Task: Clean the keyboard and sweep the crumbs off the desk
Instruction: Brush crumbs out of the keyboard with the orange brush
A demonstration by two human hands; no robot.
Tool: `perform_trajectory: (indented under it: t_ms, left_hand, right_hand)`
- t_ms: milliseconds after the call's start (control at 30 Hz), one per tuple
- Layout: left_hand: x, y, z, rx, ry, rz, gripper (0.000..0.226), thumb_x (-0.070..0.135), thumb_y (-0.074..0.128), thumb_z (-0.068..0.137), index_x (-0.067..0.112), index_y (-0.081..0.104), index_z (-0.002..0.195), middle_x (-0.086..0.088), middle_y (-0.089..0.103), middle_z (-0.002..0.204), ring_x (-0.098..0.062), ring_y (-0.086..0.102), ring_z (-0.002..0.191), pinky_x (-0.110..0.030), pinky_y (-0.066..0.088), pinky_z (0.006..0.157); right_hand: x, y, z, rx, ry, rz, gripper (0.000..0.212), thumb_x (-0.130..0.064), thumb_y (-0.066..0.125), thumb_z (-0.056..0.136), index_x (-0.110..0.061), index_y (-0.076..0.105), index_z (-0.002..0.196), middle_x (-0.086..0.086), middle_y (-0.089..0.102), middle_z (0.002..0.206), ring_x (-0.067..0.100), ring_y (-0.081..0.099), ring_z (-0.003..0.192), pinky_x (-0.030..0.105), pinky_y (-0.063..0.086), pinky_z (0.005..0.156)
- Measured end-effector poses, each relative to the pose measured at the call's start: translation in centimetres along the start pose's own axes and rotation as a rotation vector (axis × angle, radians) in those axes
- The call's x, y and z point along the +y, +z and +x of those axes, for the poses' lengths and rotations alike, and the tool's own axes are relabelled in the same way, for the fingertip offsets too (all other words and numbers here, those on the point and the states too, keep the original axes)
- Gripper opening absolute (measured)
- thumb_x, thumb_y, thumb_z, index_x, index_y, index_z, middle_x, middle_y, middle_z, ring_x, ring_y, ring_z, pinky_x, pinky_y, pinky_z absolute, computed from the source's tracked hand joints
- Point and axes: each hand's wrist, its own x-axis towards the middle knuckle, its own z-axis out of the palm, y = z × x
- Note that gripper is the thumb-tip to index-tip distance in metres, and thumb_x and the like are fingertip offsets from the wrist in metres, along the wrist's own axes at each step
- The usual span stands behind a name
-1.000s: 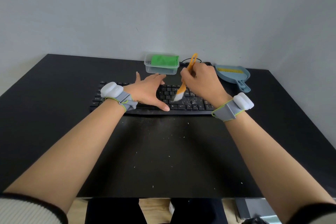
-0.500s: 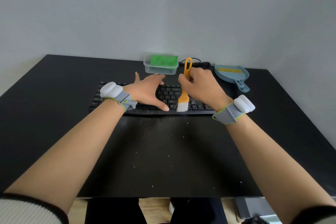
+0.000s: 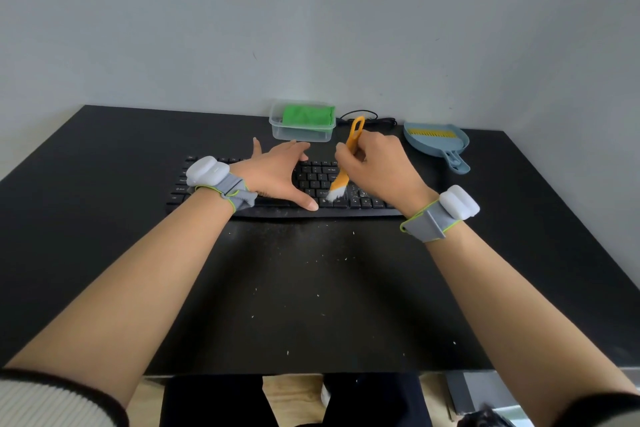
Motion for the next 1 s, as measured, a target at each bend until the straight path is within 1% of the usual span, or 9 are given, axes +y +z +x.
perform_trajectory:
  t_ms: [67, 200, 300, 433, 600, 700, 800, 867, 1000]
  left_hand:
    - [0.0, 0.0, 0.0, -0.001, -0.001, -0.004, 0.124, 0.066, 0.078, 0.064, 0.016, 0.011, 0.156, 0.005, 0.040, 0.149, -0.019, 0.030, 0.144, -0.070, -0.014, 0.111]
    - [0.0, -0.1, 0.0, -0.005, -0.002, -0.010, 0.124, 0.066, 0.079, 0.064, 0.016, 0.012, 0.156, 0.006, 0.040, 0.148, -0.019, 0.030, 0.144, -0.070, -0.014, 0.111]
    - [0.1, -0.1, 0.0, -0.005, 0.000, -0.017, 0.124, 0.064, 0.080, 0.065, 0.015, 0.011, 0.156, 0.004, 0.040, 0.148, -0.020, 0.030, 0.143, -0.070, -0.013, 0.111]
    - [0.2, 0.1, 0.1, -0.008, 0.016, -0.034, 0.128, 0.063, 0.080, 0.065, 0.017, 0.003, 0.157, 0.002, 0.035, 0.153, -0.022, 0.026, 0.146, -0.071, -0.011, 0.111]
    - [0.9, 0.6, 0.4, -0.006, 0.035, -0.036, 0.131, 0.068, 0.077, 0.065, 0.018, -0.003, 0.157, 0.002, 0.033, 0.155, -0.021, 0.023, 0.147, -0.069, -0.015, 0.111]
    - [1.1, 0.8, 0.8, -0.004, 0.043, -0.024, 0.133, 0.070, 0.076, 0.064, 0.020, -0.003, 0.157, 0.002, 0.034, 0.154, -0.021, 0.022, 0.147, -0.069, -0.016, 0.110]
    - [0.9, 0.7, 1.0, -0.005, 0.041, -0.013, 0.133, 0.072, 0.076, 0.062, 0.020, -0.002, 0.157, 0.003, 0.035, 0.153, -0.021, 0.023, 0.147, -0.069, -0.017, 0.110]
    - [0.9, 0.8, 1.2, -0.004, 0.044, -0.005, 0.133, 0.073, 0.076, 0.061, 0.021, -0.001, 0.157, 0.003, 0.036, 0.153, -0.021, 0.024, 0.146, -0.069, -0.016, 0.110]
    - [0.9, 0.8, 1.2, 0.006, 0.049, 0.011, 0.132, 0.072, 0.077, 0.062, 0.019, 0.002, 0.157, 0.001, 0.036, 0.151, -0.020, 0.026, 0.146, -0.069, -0.015, 0.110]
  right_hand:
    - [-0.1, -0.1, -0.1, -0.002, -0.001, -0.004, 0.039, -0.030, 0.053, 0.094, 0.003, 0.057, 0.074, 0.017, 0.066, 0.070, 0.023, 0.051, 0.058, 0.036, 0.046, 0.062]
    - [-0.1, -0.1, -0.2, 0.000, -0.026, 0.000, 0.039, -0.033, 0.053, 0.096, -0.004, 0.057, 0.070, 0.007, 0.065, 0.064, 0.019, 0.054, 0.057, 0.034, 0.046, 0.061]
    - [0.2, -0.4, 0.1, -0.006, -0.004, -0.009, 0.040, -0.032, 0.053, 0.095, -0.003, 0.053, 0.068, 0.012, 0.066, 0.066, 0.022, 0.051, 0.056, 0.034, 0.044, 0.060]
    - [1.3, -0.9, 1.1, 0.129, 0.024, 0.044, 0.048, -0.038, 0.053, 0.097, 0.001, 0.066, 0.074, 0.013, 0.069, 0.065, 0.026, 0.060, 0.057, 0.031, 0.047, 0.058]
    - [2.5, 0.2, 2.2, 0.221, 0.054, 0.001, 0.049, -0.042, 0.054, 0.098, -0.003, 0.065, 0.070, 0.007, 0.069, 0.062, 0.023, 0.062, 0.058, 0.036, 0.051, 0.066]
    - [2.8, 0.9, 2.4, 0.215, 0.057, -0.003, 0.044, -0.041, 0.055, 0.098, -0.007, 0.065, 0.073, -0.001, 0.063, 0.060, 0.019, 0.059, 0.060, 0.035, 0.051, 0.069]
    - [2.8, 1.2, 2.4, 0.113, 0.080, -0.017, 0.043, -0.041, 0.053, 0.099, -0.006, 0.066, 0.078, 0.001, 0.063, 0.062, 0.022, 0.062, 0.066, 0.034, 0.050, 0.069]
    - [2.8, 1.2, 2.1, 0.055, 0.090, -0.036, 0.041, -0.039, 0.051, 0.099, -0.007, 0.062, 0.076, 0.001, 0.059, 0.060, 0.026, 0.061, 0.068, 0.034, 0.049, 0.068]
    - [2.2, 0.3, 1.5, 0.014, 0.047, -0.072, 0.040, -0.033, 0.050, 0.097, -0.016, 0.038, 0.062, 0.000, 0.046, 0.055, 0.025, 0.048, 0.059, 0.036, 0.041, 0.062]
